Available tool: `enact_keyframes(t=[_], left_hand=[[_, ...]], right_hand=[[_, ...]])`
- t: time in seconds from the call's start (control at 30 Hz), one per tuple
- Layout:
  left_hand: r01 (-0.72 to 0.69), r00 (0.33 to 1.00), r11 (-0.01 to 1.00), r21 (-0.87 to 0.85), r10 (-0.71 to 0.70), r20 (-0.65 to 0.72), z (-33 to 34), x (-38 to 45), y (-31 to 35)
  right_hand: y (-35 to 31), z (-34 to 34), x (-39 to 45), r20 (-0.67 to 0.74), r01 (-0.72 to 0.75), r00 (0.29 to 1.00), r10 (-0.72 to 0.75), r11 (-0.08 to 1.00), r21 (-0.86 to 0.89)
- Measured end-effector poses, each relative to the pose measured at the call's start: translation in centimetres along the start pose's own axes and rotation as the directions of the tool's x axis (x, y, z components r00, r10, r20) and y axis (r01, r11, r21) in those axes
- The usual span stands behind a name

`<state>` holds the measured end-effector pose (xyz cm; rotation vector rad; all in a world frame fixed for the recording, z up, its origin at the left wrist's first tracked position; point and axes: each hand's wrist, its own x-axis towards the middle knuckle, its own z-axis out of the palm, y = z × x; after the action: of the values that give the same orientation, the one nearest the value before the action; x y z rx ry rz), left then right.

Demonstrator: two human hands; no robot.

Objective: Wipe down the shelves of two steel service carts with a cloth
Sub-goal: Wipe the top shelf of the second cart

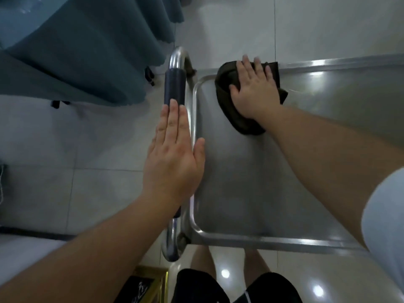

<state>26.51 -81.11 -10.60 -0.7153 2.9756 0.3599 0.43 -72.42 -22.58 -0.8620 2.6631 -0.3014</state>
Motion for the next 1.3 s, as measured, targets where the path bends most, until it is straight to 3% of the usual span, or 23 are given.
enact_keyframes(t=[0.23,0.43,0.53,0.63,0.73,0.87,0.97,1.1,1.3], left_hand=[[0.031,1.0,0.999,0.03,-0.031,-0.003,-0.4,0.0,0.5],[0.036,0.999,0.999,0.025,-0.036,0.019,-0.6,-0.1,0.9],[0.03,0.999,0.999,0.033,-0.031,0.028,-0.7,-0.1,1.0],[0.007,1.0,0.998,0.067,-0.008,0.014,-0.5,0.0,0.9],[-0.042,0.999,0.989,0.139,0.046,-0.025,-0.2,-0.1,0.7],[-0.113,0.991,0.969,0.218,0.125,-0.043,0.3,0.3,0.6],[-0.107,0.993,0.966,0.235,0.117,-0.028,0.5,0.4,0.4],[-0.108,0.992,0.962,0.252,0.121,-0.035,0.4,0.4,0.3],[-0.113,0.989,0.952,0.284,0.135,-0.057,0.8,0.7,0.1]], right_hand=[[0.2,4.0,-19.4,-0.108,0.169,0.98,-0.167,0.985,0.012],[4.0,7.0,-34.4,0.067,0.199,0.978,-0.196,0.979,-0.034],[4.8,6.5,-33.2,0.078,0.225,0.972,-0.222,0.973,-0.042],[5.1,4.8,-26.4,0.004,0.219,0.976,-0.218,0.975,-0.03],[5.2,2.2,-17.2,-0.051,0.13,0.99,-0.131,0.991,-0.029],[6.0,-1.6,-5.5,-0.005,-0.007,1.0,0.008,1.0,0.013],[6.9,-2.8,-2.1,0.044,-0.083,0.996,0.082,0.996,0.035],[6.6,-1.9,-6.5,0.015,-0.034,0.999,0.034,0.999,0.018],[7.6,1.9,-23.6,-0.003,0.137,0.991,-0.137,0.99,-0.037]])
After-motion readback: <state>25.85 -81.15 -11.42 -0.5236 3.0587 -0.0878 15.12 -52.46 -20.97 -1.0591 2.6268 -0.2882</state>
